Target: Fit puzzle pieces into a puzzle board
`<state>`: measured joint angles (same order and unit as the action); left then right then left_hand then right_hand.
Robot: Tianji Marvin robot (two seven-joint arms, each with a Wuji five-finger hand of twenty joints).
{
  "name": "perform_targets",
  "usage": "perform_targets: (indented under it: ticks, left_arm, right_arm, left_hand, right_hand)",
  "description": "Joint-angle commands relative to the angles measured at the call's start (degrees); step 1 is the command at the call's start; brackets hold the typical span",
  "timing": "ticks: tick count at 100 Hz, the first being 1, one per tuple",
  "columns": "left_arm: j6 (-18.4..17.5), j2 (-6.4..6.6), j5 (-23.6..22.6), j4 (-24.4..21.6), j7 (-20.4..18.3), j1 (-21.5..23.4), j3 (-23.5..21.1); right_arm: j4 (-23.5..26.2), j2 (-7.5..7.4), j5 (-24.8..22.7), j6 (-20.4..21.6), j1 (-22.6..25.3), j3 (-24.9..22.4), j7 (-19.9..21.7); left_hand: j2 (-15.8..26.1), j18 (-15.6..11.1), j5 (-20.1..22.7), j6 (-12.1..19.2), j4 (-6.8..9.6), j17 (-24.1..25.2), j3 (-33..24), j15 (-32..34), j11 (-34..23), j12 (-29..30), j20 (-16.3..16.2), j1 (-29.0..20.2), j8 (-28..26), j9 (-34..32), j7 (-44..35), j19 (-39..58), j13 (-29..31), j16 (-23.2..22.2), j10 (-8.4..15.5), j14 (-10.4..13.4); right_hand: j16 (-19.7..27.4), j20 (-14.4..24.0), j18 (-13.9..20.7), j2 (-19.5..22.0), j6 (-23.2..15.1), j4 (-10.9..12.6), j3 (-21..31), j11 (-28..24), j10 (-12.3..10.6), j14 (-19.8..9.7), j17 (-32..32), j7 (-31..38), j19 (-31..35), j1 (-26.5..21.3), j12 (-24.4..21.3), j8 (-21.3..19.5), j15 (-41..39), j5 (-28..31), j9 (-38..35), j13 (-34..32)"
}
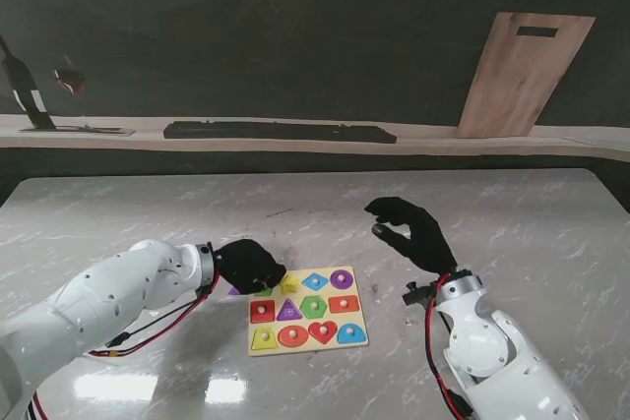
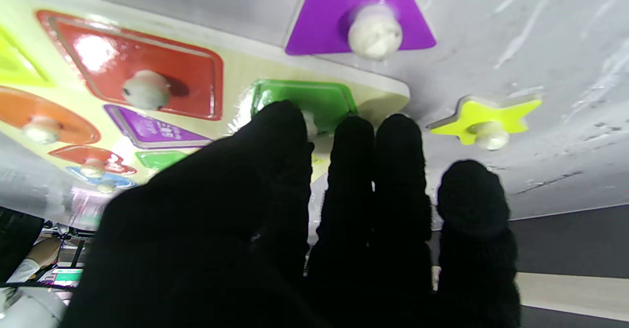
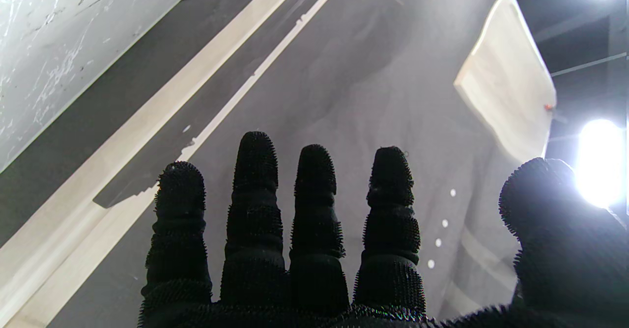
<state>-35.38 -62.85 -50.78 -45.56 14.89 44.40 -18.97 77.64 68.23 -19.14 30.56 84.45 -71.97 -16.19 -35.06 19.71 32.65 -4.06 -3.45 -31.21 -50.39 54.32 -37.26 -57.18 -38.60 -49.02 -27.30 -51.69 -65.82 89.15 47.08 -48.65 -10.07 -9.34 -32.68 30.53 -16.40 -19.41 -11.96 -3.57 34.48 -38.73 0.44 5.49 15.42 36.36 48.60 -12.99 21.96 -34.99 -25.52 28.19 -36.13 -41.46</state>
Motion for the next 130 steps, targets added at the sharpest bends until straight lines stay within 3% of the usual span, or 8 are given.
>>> perform_targets:
  ticks: [1, 22, 44, 103, 112, 130]
  left_arm:
    - [0.68, 0.80, -0.86, -0.92, -1.00, 0.70, -0.46]
    - [2.64, 2.23, -3.45, -3.51, -1.47, 2.02, -2.28]
    - [4.49, 3.45, -5.75, -5.67, -2.21, 3.59, -4.54]
    - [6.16, 4.95, -10.18, -10.57, -3.01, 9.01, -13.58]
    - [6.14, 4.78, -9.65, -12.02, -4.74, 10.94, -16.86]
    - [6.12, 4.13, -7.67, -13.65, -6.27, 13.28, -20.32]
  right_arm:
    - [0.33, 0.25, -0.21, 0.29, 0.42, 0.04, -0.15]
    - [0.48, 0.28, -0.31, 0.35, 0.57, -0.11, -0.37]
    - [0.54, 0.30, -0.27, 0.35, 0.61, -0.18, -0.44]
    - [0.49, 0.28, -0.19, 0.31, 0.56, -0.15, -0.32]
    - [0.50, 0.25, -0.13, 0.24, 0.55, -0.15, -0.19]
    - [0.41, 0.24, -0.13, 0.27, 0.49, -0.11, -0.13]
  left_hand:
    - [-1.86, -7.04, -2.79, 0.35, -3.86, 0.70, 4.66, 1.37, -2.49, -0.50, -0.45, 0.72, -0.12, 2.65, 2.67, -0.21, -1.86, 0.29, 0.46, 2.31]
    - [1.83, -7.23, -3.28, -2.34, -2.11, 0.70, 3.90, 2.19, -7.16, -0.52, -1.04, 6.17, 0.11, 6.27, 12.07, -0.03, -1.70, -0.38, 0.87, 2.67]
    - [3.83, -7.55, -5.20, -4.46, -1.02, 1.17, 4.63, 2.17, -8.80, -1.43, -1.15, 7.89, -0.65, 9.55, 19.92, -0.25, -2.36, -0.78, 0.98, 2.87]
    - [7.53, -7.32, -6.12, -5.24, 0.33, 1.69, 6.19, 1.97, -9.05, 0.49, -1.23, 9.95, 0.36, 11.15, 23.88, -0.63, -2.84, -0.74, 0.80, 2.61]
    - [8.72, -6.62, -6.06, -5.31, 1.13, 2.65, 6.97, 1.04, -7.96, 5.29, -1.25, 10.16, 0.71, 12.10, 24.69, -1.60, -3.52, -0.46, 0.29, 2.03]
    - [9.52, -5.11, -6.38, -5.45, 1.08, 5.46, 8.32, -1.30, -4.61, 10.26, -1.43, 10.44, 1.67, 14.43, 26.55, -4.24, -5.98, -0.06, -0.69, 0.91]
  right_hand:
    - [-0.47, 0.76, -0.58, 1.15, -1.74, 1.31, -0.79, -0.43, -0.25, 0.23, -0.24, 0.37, 0.76, -0.40, 0.57, 0.21, -0.54, 0.93, -1.88, -0.83]
    - [-0.48, 0.76, -0.55, 1.17, -1.72, 1.30, -0.84, -0.44, -0.26, 0.21, -0.23, 0.36, 0.77, -0.37, 0.58, 0.21, -0.57, 0.92, -1.90, -0.87]
    - [-0.49, 0.77, -0.59, 1.18, -1.77, 1.30, -0.83, -0.47, -0.27, 0.18, -0.21, 0.39, 0.79, -0.37, 0.59, 0.20, -0.60, 0.96, -1.94, -0.90]
    - [-0.49, 0.76, -0.62, 1.19, -1.69, 1.30, -0.83, -0.49, -0.22, 0.19, -0.19, 0.41, 0.82, -0.43, 0.60, 0.19, -0.60, 1.09, -2.09, -0.91]
    - [-0.49, 0.75, -0.59, 1.17, -1.66, 1.30, -0.85, -0.54, -0.19, 0.28, -0.19, 0.39, 0.81, -0.41, 0.62, 0.19, -0.61, 1.06, -2.18, -0.94]
    - [-0.49, 0.74, -0.64, 1.14, -1.63, 1.32, -0.81, -0.55, -0.18, 0.27, -0.20, 0.41, 0.81, -0.50, 0.62, 0.19, -0.62, 1.13, -2.27, -1.01]
